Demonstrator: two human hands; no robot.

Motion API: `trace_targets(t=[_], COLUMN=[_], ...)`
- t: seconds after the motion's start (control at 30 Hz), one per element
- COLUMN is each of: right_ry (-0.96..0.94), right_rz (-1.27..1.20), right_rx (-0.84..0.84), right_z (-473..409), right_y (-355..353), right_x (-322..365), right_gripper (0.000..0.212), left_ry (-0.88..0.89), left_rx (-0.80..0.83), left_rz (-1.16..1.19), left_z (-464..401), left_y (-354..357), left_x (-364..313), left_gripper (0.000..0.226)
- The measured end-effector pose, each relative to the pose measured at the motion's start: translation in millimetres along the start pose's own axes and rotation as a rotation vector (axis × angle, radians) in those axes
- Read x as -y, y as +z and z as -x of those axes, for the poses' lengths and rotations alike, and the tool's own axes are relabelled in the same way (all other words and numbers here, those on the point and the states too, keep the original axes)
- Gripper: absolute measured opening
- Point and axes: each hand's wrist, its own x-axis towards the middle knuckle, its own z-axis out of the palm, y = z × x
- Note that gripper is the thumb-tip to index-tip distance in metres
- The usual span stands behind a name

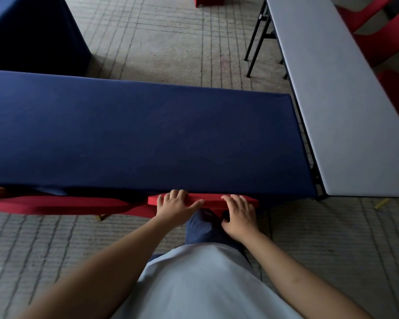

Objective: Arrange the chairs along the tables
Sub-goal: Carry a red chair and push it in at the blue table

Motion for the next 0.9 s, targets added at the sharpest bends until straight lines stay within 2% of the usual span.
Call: trace_targets(t=[0.1, 0.2, 0.37, 0.7, 0.9], right_ry=[0.037, 0.067, 0.137, 0.151, 0.129], right_rz=[0.018, 0.062, 0.124, 0.181, 0.012], right_rx=[0.021, 0.036, 0.136, 0.157, 0.129], right_z=[3, 2, -13, -18, -5], right_y=[7, 10, 4, 6, 2], right_x=[5, 10, 18, 17, 14], right_gripper=[0.088, 0.093, 0.097, 0.102, 0.095], left_ry=[-0.109, -0.115, -0.107, -0.098, -0.118], left_rx=[0.005, 0.024, 0.052, 0.029, -0.016], left_rz=[0.051, 0.069, 0.091, 0.076, 0.091], left_z=[8, 9, 8, 4, 13], left_y=[8, 9, 10, 15, 19], left_x=[-3, -3, -2, 1, -4], left_gripper=[0.101, 0.107, 0.104, 0.103, 0.100])
